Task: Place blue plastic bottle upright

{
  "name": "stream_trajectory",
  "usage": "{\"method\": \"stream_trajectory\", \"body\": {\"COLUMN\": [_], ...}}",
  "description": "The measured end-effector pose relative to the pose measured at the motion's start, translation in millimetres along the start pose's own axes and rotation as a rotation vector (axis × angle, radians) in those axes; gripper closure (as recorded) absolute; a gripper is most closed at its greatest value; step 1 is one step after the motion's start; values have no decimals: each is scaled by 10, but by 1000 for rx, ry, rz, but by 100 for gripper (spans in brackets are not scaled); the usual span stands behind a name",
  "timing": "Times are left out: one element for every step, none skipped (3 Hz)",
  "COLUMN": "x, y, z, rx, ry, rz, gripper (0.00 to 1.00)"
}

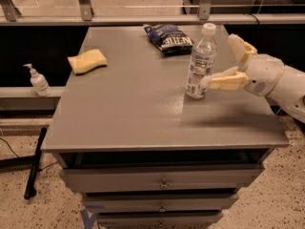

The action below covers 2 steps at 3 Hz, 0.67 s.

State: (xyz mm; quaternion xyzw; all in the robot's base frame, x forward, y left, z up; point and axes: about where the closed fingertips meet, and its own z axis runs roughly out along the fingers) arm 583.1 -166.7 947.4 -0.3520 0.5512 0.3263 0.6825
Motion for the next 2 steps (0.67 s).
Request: {"method": "stream_trajectory", "body": {"x": [-206,-243], "y": [-149,-90], "z": [-456,-524], "rx": [20,-18], "ry": [107,122], "rz": [-38,-45], "gripper": [0,0]}}
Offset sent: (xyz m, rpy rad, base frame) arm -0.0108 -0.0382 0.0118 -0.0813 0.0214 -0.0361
